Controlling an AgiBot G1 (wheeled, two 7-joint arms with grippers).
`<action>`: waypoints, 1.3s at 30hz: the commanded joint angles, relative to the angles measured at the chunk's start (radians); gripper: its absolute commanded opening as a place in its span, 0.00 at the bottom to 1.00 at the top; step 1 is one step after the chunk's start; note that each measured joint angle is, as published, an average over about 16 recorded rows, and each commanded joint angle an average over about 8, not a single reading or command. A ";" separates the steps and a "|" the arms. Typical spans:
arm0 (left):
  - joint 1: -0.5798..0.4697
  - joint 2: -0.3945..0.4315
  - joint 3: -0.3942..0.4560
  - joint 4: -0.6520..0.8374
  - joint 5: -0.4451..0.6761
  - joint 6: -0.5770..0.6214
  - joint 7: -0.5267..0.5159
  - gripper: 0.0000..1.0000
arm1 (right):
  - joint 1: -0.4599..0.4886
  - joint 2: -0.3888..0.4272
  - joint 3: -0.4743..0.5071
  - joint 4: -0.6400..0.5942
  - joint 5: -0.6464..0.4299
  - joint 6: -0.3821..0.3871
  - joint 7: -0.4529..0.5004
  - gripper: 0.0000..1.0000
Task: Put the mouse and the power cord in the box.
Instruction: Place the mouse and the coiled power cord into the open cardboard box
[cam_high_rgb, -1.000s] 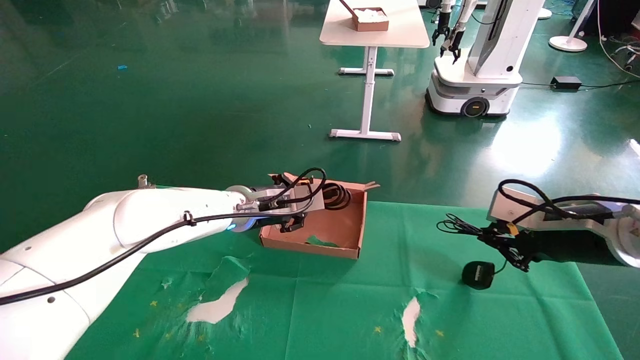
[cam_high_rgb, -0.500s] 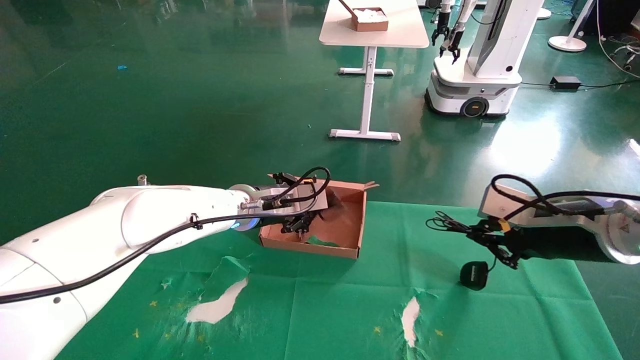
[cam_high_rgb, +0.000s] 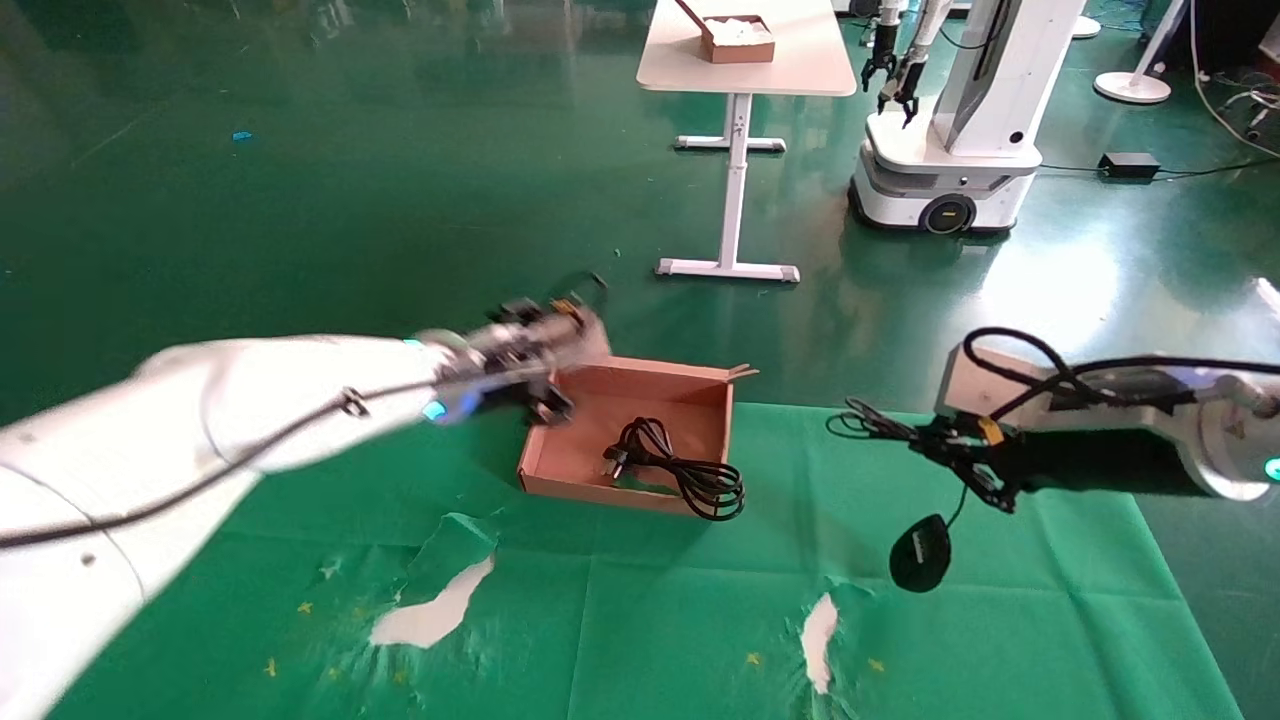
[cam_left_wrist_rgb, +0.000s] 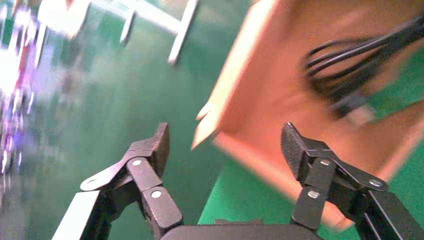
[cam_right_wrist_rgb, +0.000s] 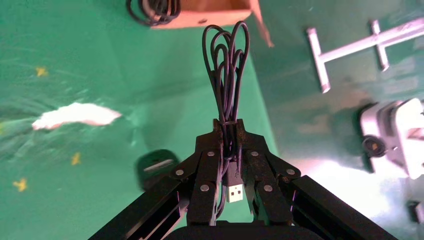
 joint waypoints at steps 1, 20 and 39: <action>-0.017 -0.004 -0.002 0.045 -0.016 -0.011 -0.022 1.00 | 0.013 -0.004 0.004 -0.001 0.006 0.002 -0.012 0.00; -0.085 -0.044 -0.025 0.296 -0.050 0.022 0.061 1.00 | 0.162 -0.385 -0.082 -0.268 -0.055 0.165 -0.288 0.00; -0.088 -0.033 -0.043 0.331 -0.077 0.023 0.114 1.00 | 0.166 -0.589 -0.303 -0.645 0.078 0.410 -0.503 0.21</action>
